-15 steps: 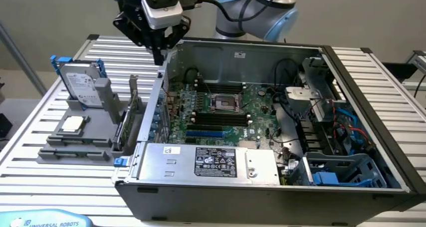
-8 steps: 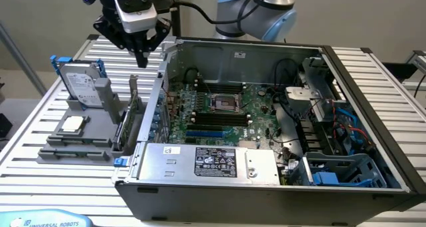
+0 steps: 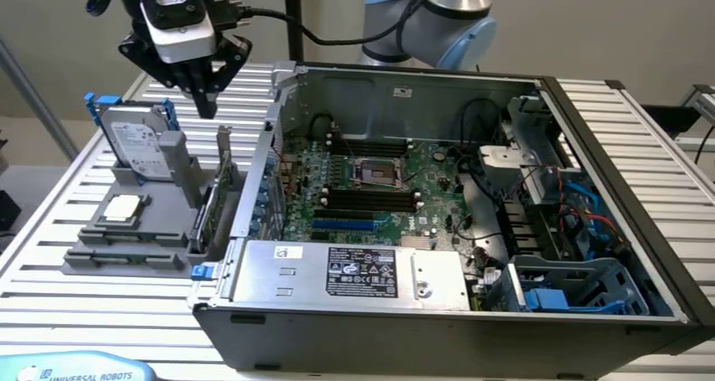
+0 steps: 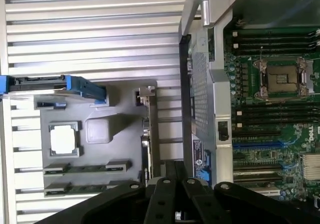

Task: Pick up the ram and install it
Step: 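Reach for the ram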

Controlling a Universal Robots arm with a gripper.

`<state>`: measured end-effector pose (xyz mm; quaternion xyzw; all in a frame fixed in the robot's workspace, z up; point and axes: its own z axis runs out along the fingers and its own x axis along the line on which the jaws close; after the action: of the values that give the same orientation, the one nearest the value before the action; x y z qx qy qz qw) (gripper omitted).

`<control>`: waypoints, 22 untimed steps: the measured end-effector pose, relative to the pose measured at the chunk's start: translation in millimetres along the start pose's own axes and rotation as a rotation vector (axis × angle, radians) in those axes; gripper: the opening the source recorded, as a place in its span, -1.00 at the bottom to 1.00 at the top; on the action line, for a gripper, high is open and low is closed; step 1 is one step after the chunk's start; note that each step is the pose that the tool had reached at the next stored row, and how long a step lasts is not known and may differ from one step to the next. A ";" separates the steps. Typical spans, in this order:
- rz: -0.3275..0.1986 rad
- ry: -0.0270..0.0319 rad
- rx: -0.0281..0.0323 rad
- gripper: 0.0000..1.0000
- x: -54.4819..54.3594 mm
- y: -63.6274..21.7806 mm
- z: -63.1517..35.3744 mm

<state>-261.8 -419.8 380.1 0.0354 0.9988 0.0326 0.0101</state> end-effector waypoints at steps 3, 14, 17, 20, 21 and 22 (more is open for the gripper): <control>0.000 0.0000 0.0004 -0.79 13.8 -2.5 1.5; 0.000 -0.0002 0.0025 -0.79 63.1 -12.4 6.2; 0.000 -0.0002 0.0033 -0.79 76.0 -15.6 7.2; 0.000 -0.0003 0.0044 -0.79 86.2 -19.0 7.9; 0.000 -0.0003 0.0049 -0.79 88.7 -20.2 8.0; 0.000 -0.0004 0.0053 -0.79 90.8 -21.4 8.2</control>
<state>-353.7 -434.2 368.9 0.0354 0.9989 0.0299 0.0101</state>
